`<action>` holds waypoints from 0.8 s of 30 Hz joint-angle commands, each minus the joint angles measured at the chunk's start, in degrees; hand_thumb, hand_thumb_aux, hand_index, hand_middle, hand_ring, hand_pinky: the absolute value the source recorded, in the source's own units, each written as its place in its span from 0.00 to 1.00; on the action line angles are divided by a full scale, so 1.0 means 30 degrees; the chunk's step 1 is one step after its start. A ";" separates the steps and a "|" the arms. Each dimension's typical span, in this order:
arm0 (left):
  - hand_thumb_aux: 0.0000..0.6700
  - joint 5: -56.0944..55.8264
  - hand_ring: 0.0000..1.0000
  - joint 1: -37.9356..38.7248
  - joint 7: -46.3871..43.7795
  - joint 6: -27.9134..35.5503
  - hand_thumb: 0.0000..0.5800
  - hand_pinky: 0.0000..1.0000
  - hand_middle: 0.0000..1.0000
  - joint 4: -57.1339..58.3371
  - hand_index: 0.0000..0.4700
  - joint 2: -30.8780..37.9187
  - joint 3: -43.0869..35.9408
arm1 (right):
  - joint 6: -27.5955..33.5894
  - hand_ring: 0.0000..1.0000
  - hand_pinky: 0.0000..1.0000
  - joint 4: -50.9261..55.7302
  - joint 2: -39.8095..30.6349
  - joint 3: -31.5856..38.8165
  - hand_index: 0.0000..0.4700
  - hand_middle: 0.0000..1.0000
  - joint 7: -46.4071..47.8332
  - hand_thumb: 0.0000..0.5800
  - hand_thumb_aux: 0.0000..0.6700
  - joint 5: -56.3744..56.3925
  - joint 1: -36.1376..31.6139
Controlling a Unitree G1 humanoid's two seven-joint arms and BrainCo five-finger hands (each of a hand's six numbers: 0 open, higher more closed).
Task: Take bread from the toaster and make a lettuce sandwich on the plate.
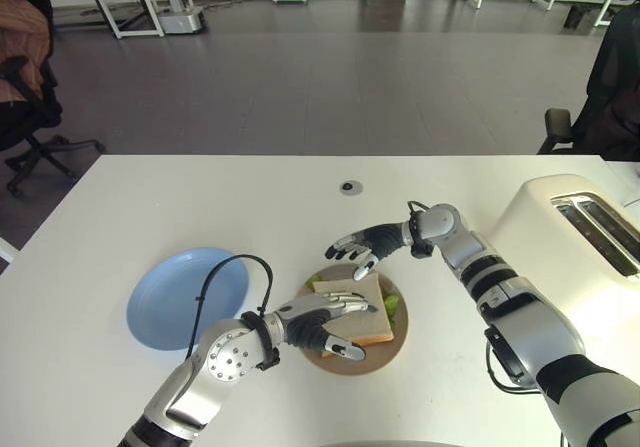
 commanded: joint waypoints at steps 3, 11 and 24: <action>0.00 0.1315 0.00 0.0341 -0.0710 0.0361 0.00 0.00 0.00 0.2269 0.00 0.0247 -0.1548 | 0.1371 0.00 0.00 -0.0036 0.0190 -0.2241 0.00 0.00 -0.0403 0.00 0.00 0.1532 -0.3526; 0.00 0.1111 0.00 0.0259 -0.1322 0.0850 0.00 0.00 0.00 0.2992 0.00 0.0457 -0.1957 | 0.2734 0.00 0.00 0.1577 -0.0377 -0.5051 0.00 0.00 -0.1877 0.00 0.00 0.3016 -0.9010; 0.00 -0.2571 0.00 -0.0578 -0.0728 0.4451 0.00 0.00 0.00 -0.1899 0.00 -0.0237 0.2234 | 0.4633 0.00 0.00 -0.0653 -0.1896 -0.6384 0.00 0.00 -0.0894 0.00 0.00 0.4197 -0.7628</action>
